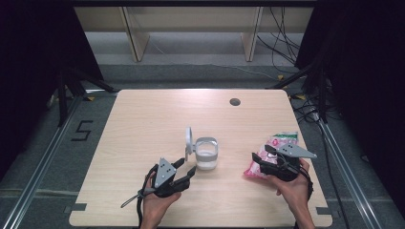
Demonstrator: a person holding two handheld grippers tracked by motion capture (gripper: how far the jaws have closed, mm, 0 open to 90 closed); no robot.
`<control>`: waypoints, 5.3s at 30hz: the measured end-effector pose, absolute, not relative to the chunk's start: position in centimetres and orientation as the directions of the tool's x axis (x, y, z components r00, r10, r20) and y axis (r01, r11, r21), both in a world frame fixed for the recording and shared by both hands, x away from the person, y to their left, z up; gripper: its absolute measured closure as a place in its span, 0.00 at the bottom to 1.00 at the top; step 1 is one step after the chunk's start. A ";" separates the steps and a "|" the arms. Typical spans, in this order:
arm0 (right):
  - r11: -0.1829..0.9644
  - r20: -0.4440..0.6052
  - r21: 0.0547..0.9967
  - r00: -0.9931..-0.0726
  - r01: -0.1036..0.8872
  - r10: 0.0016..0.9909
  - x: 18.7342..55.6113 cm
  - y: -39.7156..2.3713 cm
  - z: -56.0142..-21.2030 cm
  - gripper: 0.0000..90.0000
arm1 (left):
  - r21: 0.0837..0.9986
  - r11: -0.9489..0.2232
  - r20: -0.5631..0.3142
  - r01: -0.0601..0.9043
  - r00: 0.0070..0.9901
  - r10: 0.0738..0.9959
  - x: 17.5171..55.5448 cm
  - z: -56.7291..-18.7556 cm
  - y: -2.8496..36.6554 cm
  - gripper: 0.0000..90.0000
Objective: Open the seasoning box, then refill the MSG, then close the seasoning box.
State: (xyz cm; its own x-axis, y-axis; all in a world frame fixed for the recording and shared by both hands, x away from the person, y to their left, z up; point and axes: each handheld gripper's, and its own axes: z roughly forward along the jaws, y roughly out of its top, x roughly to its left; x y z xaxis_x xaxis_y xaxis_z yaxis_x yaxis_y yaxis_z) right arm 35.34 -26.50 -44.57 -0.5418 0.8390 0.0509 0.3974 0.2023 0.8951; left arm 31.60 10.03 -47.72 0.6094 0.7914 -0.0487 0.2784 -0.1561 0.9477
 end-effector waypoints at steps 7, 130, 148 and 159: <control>0.221 0.035 0.894 -0.551 0.391 0.833 34.9 -25.9 -44.8 0.43 | 0.949 -0.153 -0.045 0.275 0.601 0.798 31.9 -47.8 10.6 0.54; 0.350 0.030 0.836 -0.674 0.422 0.739 30.9 -23.7 -47.4 0.30 | 0.960 -0.199 0.004 0.196 0.703 0.711 33.0 -45.6 8.9 0.42; 0.382 0.014 0.827 -0.695 0.412 0.719 30.7 -23.1 -47.5 0.30 | 0.957 -0.214 0.025 0.196 0.679 0.734 32.0 -46.8 9.3 0.36; 0.390 0.016 0.825 -0.707 0.409 0.708 30.7 -22.9 -47.6 0.30 | 0.948 -0.231 0.021 0.219 0.682 0.731 31.0 -47.8 9.9 0.35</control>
State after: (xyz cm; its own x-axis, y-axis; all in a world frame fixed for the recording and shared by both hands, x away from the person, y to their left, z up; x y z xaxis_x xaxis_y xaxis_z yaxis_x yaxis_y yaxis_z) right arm 30.69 -22.95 -47.55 -0.7065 0.7075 0.0158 0.4088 0.3898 0.8252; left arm 31.04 9.92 -47.84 0.6816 0.7314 0.0208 0.2189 -0.2309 0.9480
